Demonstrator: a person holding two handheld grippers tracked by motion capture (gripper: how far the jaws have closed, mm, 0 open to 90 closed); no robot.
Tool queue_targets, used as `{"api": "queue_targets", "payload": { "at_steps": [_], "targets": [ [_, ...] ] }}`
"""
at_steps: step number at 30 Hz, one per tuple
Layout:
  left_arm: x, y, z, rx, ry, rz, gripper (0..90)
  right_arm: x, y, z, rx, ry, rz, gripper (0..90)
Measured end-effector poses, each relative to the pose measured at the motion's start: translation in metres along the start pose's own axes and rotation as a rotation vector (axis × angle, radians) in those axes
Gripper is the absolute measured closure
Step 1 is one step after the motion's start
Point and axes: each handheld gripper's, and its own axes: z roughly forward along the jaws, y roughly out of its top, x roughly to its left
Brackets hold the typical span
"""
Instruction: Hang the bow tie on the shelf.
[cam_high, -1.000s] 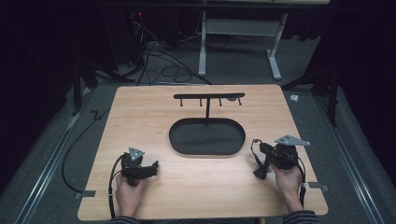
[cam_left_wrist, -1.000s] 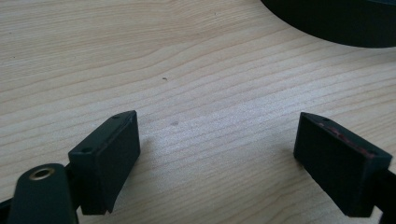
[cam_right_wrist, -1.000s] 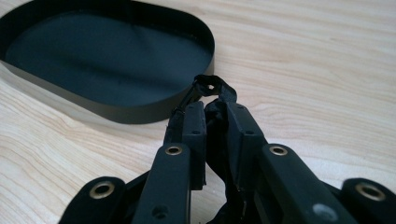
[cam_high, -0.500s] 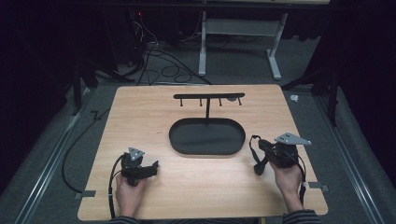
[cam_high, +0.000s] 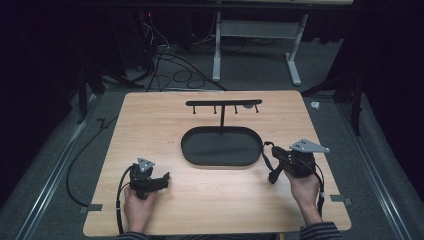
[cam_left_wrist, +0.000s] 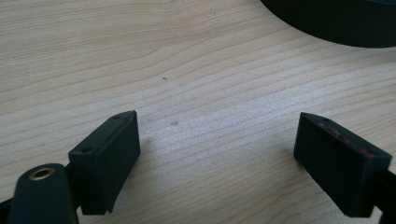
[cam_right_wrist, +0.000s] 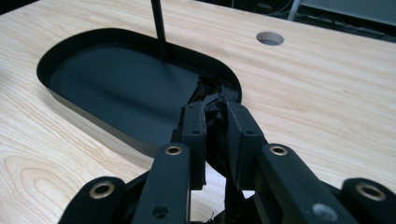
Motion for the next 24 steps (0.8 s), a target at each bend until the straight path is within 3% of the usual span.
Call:
{"api": "queue_targets", "payload": {
  "at_steps": [24],
  "targets": [
    [0.000,0.000,0.000,0.003,0.000,0.002,14.9,0.006,0.029,0.002,-0.042,0.039,-0.024,80.3]
  ]
}}
